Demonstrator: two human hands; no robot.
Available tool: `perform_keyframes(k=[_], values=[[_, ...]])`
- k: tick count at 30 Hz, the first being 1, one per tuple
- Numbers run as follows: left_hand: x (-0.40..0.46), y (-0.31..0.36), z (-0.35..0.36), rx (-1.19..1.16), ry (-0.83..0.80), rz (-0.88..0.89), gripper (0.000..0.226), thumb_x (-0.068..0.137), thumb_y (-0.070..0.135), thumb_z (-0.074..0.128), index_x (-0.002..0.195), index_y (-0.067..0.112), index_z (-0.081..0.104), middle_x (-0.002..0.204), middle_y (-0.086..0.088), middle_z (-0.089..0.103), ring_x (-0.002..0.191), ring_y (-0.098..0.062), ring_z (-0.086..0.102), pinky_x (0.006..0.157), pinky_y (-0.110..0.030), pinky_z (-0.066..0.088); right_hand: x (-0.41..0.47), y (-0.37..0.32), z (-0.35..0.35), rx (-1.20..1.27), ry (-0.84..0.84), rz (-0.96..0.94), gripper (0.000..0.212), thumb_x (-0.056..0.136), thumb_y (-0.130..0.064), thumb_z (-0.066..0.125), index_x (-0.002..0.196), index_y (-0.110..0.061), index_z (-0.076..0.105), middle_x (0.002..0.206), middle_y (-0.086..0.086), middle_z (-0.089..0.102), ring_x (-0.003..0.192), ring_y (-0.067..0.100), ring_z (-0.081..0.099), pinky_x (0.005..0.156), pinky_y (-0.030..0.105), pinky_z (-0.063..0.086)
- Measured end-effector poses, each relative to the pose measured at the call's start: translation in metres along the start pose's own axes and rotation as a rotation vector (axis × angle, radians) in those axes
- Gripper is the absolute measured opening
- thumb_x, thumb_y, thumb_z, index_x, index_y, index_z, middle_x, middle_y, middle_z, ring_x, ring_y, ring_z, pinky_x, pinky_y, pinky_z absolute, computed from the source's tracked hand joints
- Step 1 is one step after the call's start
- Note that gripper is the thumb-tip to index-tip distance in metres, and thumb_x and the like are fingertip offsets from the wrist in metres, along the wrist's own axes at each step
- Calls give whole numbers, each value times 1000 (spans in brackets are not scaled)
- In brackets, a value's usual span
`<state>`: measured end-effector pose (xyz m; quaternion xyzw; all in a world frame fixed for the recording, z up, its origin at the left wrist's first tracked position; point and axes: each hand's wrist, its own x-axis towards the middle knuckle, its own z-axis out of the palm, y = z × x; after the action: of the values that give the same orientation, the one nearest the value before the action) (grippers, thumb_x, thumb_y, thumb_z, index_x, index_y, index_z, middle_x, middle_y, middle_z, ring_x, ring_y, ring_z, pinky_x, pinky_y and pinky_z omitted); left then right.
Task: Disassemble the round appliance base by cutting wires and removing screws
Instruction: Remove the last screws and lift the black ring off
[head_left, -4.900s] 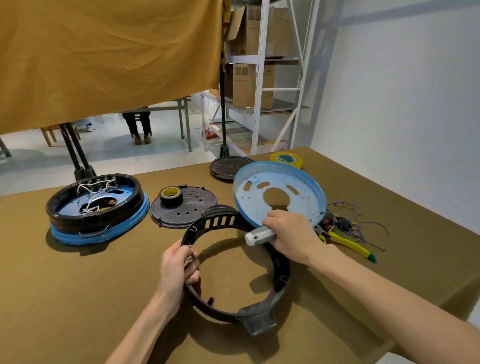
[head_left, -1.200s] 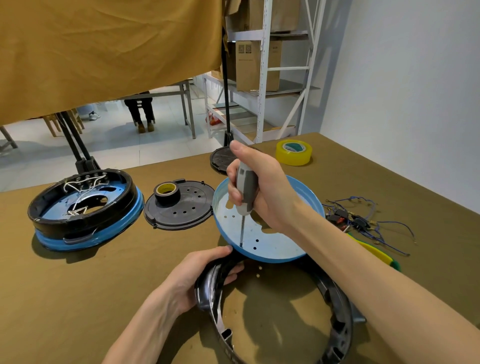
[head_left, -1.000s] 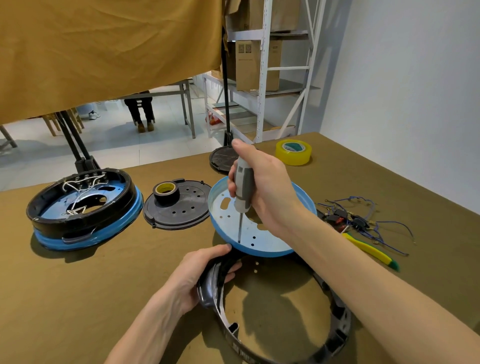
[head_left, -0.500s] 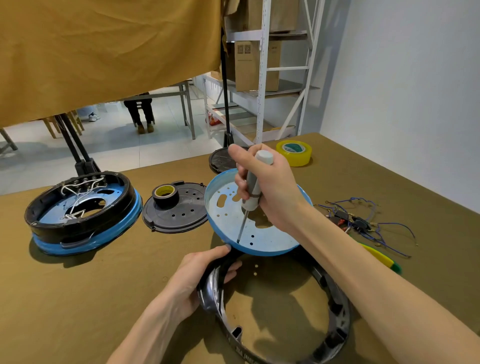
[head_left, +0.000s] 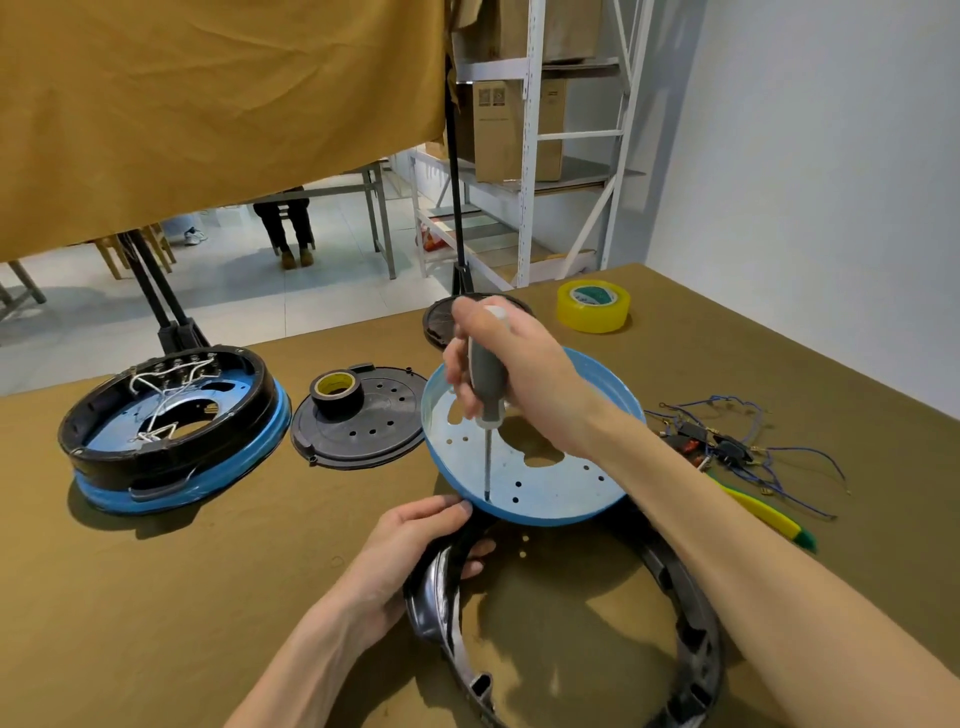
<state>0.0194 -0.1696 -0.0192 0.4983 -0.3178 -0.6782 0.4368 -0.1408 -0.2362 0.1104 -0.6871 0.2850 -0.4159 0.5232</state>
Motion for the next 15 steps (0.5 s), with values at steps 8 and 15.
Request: perform_keyframes(k=[8, 15], values=[[-1, 3, 8, -51, 52, 115, 38, 91, 6, 70, 125, 24, 66, 105, -6, 79, 100, -29, 77, 77, -37, 65, -32, -51, -56, -782, 58, 138, 36, 101, -39, 59, 78, -13, 70, 57, 4, 69, 42, 11, 60, 45, 22, 50], [-11, 3, 33, 6, 186, 407, 26, 98, 7, 64, 120, 20, 69, 106, -2, 80, 94, -20, 78, 75, -26, 63, -61, -74, -86, -589, -144, 674, 43, 101, -44, 59, 95, -3, 70, 59, 7, 60, 36, 14, 41, 35, 18, 33]])
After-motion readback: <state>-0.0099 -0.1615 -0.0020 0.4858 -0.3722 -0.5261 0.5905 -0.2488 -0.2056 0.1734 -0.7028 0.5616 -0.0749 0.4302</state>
